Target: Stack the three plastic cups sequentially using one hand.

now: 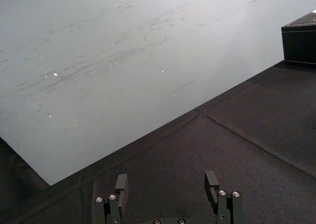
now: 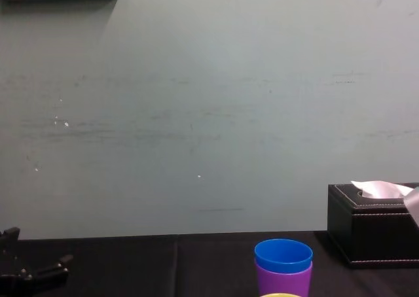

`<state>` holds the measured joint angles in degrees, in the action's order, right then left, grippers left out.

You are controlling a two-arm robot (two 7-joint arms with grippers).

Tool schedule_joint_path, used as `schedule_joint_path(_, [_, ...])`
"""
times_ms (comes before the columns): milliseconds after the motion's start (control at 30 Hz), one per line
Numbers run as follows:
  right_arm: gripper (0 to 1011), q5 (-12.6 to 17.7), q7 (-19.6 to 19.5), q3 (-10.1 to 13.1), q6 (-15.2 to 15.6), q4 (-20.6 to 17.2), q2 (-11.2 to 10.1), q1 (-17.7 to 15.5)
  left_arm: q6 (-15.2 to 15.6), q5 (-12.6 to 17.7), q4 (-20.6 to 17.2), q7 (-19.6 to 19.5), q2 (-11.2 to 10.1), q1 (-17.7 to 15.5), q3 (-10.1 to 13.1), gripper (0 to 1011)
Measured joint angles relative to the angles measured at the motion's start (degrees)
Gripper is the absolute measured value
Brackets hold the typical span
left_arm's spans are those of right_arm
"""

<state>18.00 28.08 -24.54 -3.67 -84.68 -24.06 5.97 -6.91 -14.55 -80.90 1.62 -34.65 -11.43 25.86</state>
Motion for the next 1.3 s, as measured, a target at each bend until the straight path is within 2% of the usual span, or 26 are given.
schedule_joint_path(367, [1000,-0.75,-0.38,-0.54,-0.45,1.11,1.01,1.00,0.00,0.00,0.00,0.00,0.00,0.00,0.00,1011])
schedule_joint_path(667, [997,-0.81,-0.45,-0.56,-0.46,1.13,1.03,1.01,0.00,0.00,0.00,0.00,0.00,0.00,0.00,1011])
schedule_joint_path(867, [908,-0.78,-0.44,-0.55,-0.46,1.11,1.01,0.99,0.00,0.00,0.00,0.00,0.00,0.00,0.00,1011])
schedule_joint_path(967, [805,-0.77,-0.42,-0.53,-0.46,1.10,0.99,0.97,0.00,0.00,0.00,0.00,0.00,0.00,0.00,1011])
schedule_joint_path(1033, [776,-0.77,-0.42,-0.52,-0.46,1.09,0.98,0.96,0.00,0.00,0.00,0.00,0.00,0.00,0.00,1011])
schedule_joint_path(1300, [741,-0.76,-0.40,-0.11,-0.39,-0.50,0.20,0.43,0.00,0.00,0.00,0.00,0.00,0.00,0.00,1011])
